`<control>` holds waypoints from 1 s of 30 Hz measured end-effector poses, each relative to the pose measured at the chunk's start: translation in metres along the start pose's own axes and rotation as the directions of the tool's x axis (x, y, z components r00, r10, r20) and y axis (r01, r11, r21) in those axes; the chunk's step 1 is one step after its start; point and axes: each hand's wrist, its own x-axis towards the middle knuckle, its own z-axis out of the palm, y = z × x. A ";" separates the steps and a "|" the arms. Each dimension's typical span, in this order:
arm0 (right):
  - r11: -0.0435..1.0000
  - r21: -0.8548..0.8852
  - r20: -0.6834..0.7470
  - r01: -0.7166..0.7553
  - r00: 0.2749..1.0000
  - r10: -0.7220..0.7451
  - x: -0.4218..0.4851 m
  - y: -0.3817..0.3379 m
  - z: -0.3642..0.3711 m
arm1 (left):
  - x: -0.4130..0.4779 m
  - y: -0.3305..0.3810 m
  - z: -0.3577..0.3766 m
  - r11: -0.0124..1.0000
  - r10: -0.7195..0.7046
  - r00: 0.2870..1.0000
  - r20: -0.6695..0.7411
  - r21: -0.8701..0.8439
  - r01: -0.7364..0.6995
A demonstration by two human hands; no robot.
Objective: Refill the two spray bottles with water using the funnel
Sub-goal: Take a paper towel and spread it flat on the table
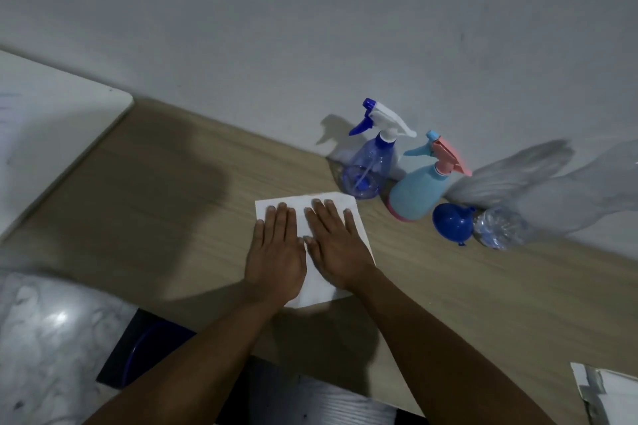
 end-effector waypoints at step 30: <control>0.991 0.054 -0.067 -0.119 0.990 0.123 -0.087 0.074 0.006 | -0.016 0.099 0.028 0.985 0.121 0.991 0.059 0.114 -0.127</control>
